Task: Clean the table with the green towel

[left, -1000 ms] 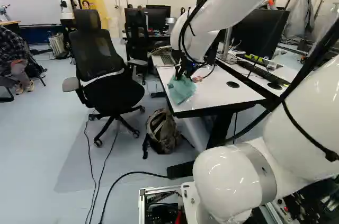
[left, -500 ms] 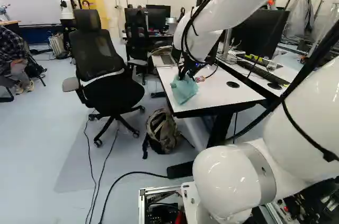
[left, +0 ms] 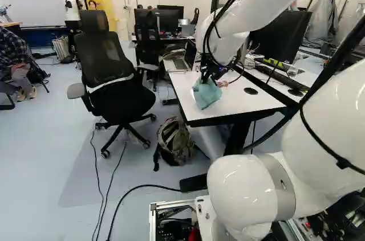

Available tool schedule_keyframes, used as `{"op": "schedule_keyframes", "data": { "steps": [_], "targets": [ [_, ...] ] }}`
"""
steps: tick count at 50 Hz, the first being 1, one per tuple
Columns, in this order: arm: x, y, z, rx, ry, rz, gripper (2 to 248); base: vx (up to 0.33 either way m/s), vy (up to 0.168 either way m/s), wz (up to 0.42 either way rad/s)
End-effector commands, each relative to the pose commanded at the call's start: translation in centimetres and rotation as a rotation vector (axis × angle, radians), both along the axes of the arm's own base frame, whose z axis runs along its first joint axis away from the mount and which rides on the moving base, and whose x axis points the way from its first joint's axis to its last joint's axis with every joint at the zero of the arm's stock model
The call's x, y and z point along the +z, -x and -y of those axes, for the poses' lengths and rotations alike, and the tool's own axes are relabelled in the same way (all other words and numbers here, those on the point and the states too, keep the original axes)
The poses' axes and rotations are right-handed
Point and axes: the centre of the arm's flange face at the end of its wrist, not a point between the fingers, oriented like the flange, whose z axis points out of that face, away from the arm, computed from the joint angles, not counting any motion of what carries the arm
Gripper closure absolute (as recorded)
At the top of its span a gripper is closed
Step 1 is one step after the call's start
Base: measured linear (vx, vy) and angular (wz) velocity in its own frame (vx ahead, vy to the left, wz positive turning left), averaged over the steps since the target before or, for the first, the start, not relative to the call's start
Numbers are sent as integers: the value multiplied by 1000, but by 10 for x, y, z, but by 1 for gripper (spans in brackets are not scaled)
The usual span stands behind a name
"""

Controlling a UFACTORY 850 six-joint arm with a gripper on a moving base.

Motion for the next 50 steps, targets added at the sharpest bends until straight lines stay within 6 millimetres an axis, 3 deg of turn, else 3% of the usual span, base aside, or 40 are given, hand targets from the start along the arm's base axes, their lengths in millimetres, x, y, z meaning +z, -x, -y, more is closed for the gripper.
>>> {"op": "schedule_keyframes", "data": {
  "steps": [50],
  "targets": [
    [2, -23, 83, -187, -2, -8, 199, 0, 0, 0]
  ]
}}
